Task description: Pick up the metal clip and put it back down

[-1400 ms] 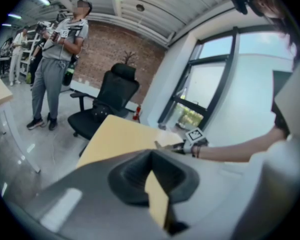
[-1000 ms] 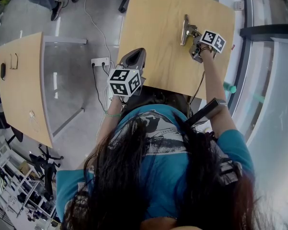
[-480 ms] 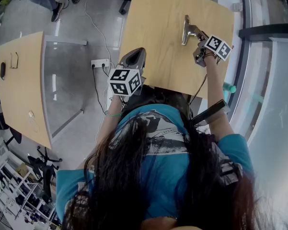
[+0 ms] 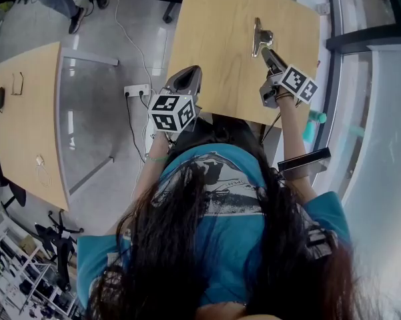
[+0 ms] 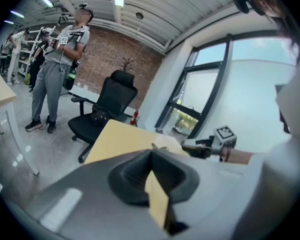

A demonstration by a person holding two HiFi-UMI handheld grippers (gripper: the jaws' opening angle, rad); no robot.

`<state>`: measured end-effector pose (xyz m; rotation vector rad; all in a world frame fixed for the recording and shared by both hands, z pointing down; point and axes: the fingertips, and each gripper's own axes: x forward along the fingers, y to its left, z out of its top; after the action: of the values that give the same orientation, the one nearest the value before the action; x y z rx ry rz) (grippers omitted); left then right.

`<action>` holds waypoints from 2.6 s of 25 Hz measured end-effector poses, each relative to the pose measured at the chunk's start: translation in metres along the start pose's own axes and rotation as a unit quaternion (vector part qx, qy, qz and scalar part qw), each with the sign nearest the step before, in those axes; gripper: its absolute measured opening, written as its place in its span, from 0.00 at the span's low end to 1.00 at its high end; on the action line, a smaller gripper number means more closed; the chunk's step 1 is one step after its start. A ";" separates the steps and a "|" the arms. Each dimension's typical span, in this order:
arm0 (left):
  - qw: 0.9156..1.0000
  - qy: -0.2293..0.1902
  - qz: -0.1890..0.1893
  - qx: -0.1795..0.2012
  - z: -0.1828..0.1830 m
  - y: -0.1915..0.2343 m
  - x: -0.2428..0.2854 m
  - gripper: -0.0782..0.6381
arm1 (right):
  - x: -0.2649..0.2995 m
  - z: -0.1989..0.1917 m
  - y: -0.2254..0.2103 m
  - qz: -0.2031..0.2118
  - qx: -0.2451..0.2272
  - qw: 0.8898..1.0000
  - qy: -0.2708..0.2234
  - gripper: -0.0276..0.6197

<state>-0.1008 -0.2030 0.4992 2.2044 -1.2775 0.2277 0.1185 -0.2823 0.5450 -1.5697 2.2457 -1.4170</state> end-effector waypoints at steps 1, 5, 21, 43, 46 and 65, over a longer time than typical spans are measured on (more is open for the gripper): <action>1.000 -0.001 -0.002 0.002 -0.001 -0.001 -0.004 0.11 | -0.005 -0.004 0.008 0.002 -0.003 1.000 -0.005 0.25; 1.000 -0.007 -0.010 0.009 -0.005 -0.003 -0.027 0.11 | -0.028 -0.025 0.041 0.011 -0.014 1.000 -0.020 0.19; 0.999 0.005 -0.041 -0.021 -0.075 -0.015 -0.103 0.11 | -0.121 -0.156 0.102 0.023 -0.004 1.000 0.004 0.12; 0.997 0.002 -0.079 -0.001 -0.136 -0.142 -0.143 0.11 | -0.250 -0.244 0.088 0.039 -0.023 0.997 0.060 0.10; 0.997 0.004 -0.074 0.004 -0.160 -0.172 -0.160 0.11 | -0.285 -0.260 0.077 0.048 -0.020 0.997 0.062 0.10; 0.998 0.001 -0.058 0.024 -0.268 -0.304 -0.289 0.11 | -0.454 -0.343 0.075 0.103 -0.007 0.993 0.066 0.10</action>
<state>0.0379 0.2745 0.4791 2.3088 -1.1507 0.2164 0.1089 0.2895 0.4969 -1.2384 2.4137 -1.4886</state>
